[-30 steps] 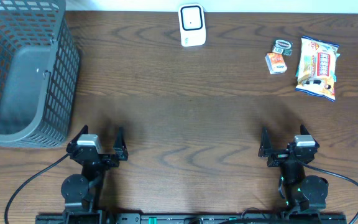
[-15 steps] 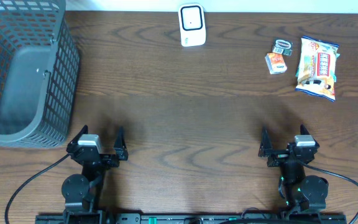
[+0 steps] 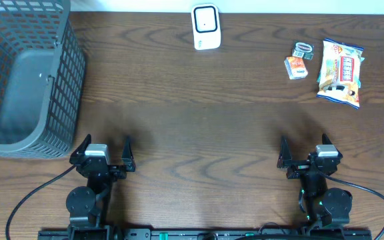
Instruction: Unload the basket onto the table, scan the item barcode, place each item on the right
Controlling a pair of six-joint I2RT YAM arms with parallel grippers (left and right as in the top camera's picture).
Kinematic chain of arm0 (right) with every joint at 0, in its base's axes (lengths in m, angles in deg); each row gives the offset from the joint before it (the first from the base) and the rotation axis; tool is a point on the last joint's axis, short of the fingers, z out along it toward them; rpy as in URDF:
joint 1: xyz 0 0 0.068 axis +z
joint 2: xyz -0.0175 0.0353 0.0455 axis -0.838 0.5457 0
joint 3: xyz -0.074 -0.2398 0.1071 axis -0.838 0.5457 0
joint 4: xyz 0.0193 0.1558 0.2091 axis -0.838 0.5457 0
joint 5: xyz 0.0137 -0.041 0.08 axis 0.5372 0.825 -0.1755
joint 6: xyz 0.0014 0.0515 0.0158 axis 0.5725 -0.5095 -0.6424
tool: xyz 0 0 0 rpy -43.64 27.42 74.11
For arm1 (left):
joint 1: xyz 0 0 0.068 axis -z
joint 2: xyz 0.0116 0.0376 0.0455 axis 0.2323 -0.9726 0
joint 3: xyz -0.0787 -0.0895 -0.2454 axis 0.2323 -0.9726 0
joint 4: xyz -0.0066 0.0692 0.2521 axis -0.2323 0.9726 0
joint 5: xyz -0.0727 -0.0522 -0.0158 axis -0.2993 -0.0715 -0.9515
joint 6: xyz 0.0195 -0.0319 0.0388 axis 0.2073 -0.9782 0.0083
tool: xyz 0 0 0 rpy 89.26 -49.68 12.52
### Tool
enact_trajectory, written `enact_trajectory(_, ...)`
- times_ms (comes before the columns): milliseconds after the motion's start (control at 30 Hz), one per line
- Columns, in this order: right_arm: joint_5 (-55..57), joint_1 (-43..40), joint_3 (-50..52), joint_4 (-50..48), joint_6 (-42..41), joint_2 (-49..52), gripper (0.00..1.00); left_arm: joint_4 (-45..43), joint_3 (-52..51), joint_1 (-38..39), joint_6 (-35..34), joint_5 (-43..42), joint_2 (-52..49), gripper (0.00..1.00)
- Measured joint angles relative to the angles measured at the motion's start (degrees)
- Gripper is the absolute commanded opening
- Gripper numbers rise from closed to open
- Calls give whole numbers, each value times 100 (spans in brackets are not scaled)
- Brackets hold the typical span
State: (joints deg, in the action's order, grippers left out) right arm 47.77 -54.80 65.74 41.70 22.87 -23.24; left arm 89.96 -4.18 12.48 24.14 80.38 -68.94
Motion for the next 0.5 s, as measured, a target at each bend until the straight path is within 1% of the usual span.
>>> enact_trajectory(500, 0, 0, 0, 0, 0, 0, 99, 4, 0, 0, -4, 79, 0, 98)
